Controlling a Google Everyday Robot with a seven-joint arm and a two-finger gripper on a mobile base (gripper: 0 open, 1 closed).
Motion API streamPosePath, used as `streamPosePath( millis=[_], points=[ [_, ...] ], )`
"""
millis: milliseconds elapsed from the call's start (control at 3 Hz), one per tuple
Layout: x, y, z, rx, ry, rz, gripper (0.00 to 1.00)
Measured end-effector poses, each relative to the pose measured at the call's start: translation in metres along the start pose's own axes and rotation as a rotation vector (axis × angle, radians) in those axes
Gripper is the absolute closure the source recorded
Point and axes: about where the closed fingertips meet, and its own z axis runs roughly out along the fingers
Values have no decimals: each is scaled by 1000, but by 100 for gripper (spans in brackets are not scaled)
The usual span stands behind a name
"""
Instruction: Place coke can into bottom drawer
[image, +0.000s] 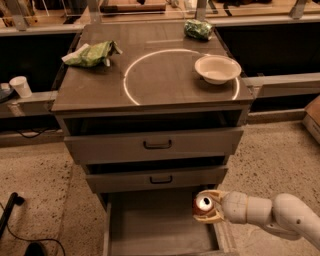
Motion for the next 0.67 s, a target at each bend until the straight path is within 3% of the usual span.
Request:
streamPosePath(
  millis=[333, 667],
  points=[
    [34, 2, 13, -37, 31, 63, 100],
    [91, 0, 35, -60, 43, 135, 100]
  ],
)
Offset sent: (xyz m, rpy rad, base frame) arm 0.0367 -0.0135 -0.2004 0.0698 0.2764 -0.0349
